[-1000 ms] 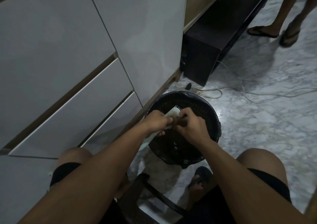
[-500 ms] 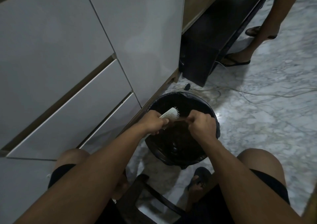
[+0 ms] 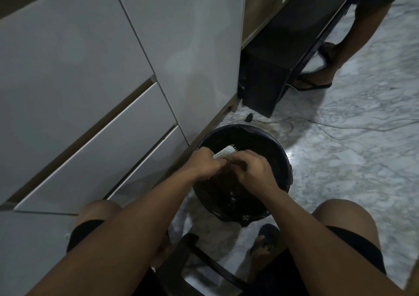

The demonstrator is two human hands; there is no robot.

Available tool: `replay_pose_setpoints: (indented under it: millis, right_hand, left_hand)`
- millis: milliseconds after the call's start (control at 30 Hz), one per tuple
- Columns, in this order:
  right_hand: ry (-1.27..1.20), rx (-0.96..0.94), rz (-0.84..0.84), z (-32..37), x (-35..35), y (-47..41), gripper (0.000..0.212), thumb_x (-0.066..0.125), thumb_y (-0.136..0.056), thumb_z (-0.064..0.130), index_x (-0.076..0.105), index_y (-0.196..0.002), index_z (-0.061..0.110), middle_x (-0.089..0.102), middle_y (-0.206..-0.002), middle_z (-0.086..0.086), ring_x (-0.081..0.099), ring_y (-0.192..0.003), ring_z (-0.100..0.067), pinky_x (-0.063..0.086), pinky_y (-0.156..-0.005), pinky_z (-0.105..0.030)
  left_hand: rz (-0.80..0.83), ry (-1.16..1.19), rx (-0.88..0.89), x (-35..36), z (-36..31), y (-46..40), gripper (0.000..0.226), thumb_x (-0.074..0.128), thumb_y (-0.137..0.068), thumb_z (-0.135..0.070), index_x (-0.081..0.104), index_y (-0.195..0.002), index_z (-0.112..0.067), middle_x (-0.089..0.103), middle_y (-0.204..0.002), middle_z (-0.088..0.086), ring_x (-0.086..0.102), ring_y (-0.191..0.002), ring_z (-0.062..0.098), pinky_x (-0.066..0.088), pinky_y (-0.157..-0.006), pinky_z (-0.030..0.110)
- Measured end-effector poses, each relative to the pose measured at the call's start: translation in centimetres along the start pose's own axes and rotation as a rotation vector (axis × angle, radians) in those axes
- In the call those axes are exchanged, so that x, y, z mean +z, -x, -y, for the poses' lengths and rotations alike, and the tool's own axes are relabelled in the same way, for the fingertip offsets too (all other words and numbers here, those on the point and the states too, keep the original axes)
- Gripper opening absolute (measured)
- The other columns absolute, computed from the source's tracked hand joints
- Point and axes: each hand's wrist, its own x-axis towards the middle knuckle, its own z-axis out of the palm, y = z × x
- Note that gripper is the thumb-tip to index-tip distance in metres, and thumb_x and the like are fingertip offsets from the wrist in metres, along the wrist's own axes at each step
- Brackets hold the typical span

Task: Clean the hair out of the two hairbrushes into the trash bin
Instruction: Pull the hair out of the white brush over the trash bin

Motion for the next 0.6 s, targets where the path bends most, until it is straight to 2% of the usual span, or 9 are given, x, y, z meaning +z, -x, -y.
replay_pose_setpoints:
  millis: [33, 100, 200, 300, 367, 500, 567, 600]
  right_hand:
    - [0.02, -0.018, -0.025, 0.0, -0.1, 0.0, 0.017, 0.063, -0.088, 0.013, 0.073, -0.1, 0.02, 0.072, -0.095, 0.002, 0.065, -0.086, -0.01, 0.052, -0.076, -0.023]
    - [0.086, 0.004, -0.053, -0.3, -0.3, -0.1, 0.02, 0.058, -0.091, 0.012, 0.075, -0.087, 0.02, 0.072, -0.082, 0.003, 0.065, -0.073, -0.011, 0.05, -0.067, -0.023]
    - [0.194, 0.112, -0.042, -1.1, -0.9, -0.5, 0.023, 0.053, -0.089, 0.013, 0.071, -0.078, 0.021, 0.069, -0.075, 0.002, 0.064, -0.07, -0.019, 0.05, -0.065, -0.032]
    - [0.211, 0.307, -0.055, -2.2, -2.1, -0.7, 0.02, 0.055, -0.086, 0.009, 0.072, -0.084, 0.018, 0.073, -0.083, -0.003, 0.066, -0.078, -0.027, 0.053, -0.07, -0.036]
    - [0.161, 0.411, -0.086, -2.8, -2.7, -0.8, 0.02, 0.057, -0.086, 0.007, 0.074, -0.087, 0.017, 0.074, -0.086, -0.004, 0.067, -0.082, -0.026, 0.051, -0.072, -0.03]
    - [0.013, 0.45, -0.121, -2.3, -2.0, -0.7, 0.015, 0.063, -0.087, 0.014, 0.075, -0.087, 0.023, 0.073, -0.084, 0.002, 0.066, -0.08, -0.019, 0.045, -0.07, -0.024]
    - [-0.021, 0.401, -0.067, -1.8, -1.2, -0.7, 0.017, 0.065, -0.086, 0.015, 0.074, -0.099, 0.023, 0.073, -0.09, 0.004, 0.067, -0.086, -0.016, 0.046, -0.076, -0.024]
    - [-0.051, 0.365, -0.023, -1.6, -0.8, -0.7, 0.026, 0.067, -0.085, 0.015, 0.07, -0.109, 0.023, 0.071, -0.098, 0.006, 0.066, -0.092, -0.014, 0.049, -0.081, -0.026]
  left_hand:
    - [-0.002, -0.01, 0.003, 0.0, -0.1, 0.1, 0.028, 0.064, -0.089, -0.034, 0.064, -0.073, -0.011, 0.056, -0.053, 0.001, 0.053, -0.042, 0.011, 0.038, -0.043, 0.022]
    - [-0.006, -0.024, 0.007, 0.1, -0.1, 0.1, 0.028, 0.065, -0.087, -0.035, 0.067, -0.075, -0.009, 0.058, -0.054, 0.001, 0.055, -0.044, 0.012, 0.04, -0.045, 0.022]
    - [-0.021, -0.067, 0.024, -0.1, 0.3, 0.2, 0.029, 0.064, -0.087, -0.036, 0.072, -0.079, -0.009, 0.062, -0.06, 0.001, 0.059, -0.052, 0.013, 0.04, -0.047, 0.023]
    - [-0.093, -0.096, 0.011, -1.1, 1.2, 0.2, 0.033, 0.066, -0.087, -0.039, 0.073, -0.088, -0.006, 0.064, -0.069, 0.004, 0.055, -0.057, 0.012, 0.036, -0.049, 0.025]
    - [-0.123, -0.128, 0.001, -2.1, 1.8, 0.2, 0.034, 0.066, -0.087, -0.036, 0.073, -0.087, -0.003, 0.061, -0.067, 0.006, 0.054, -0.058, 0.016, 0.035, -0.05, 0.027]
    - [-0.121, -0.146, 0.006, -2.9, 2.2, 0.1, 0.032, 0.065, -0.087, -0.034, 0.066, -0.067, -0.008, 0.056, -0.057, 0.006, 0.057, -0.063, 0.024, 0.039, -0.057, 0.028]
    - [-0.107, -0.128, 0.006, -2.5, 1.9, 0.0, 0.034, 0.064, -0.087, -0.035, 0.065, -0.065, -0.01, 0.055, -0.052, 0.003, 0.056, -0.056, 0.022, 0.04, -0.055, 0.028]
    - [-0.09, -0.101, 0.007, -2.1, 1.7, 0.0, 0.032, 0.064, -0.087, -0.034, 0.067, -0.066, -0.01, 0.056, -0.052, 0.002, 0.055, -0.051, 0.019, 0.04, -0.052, 0.026]
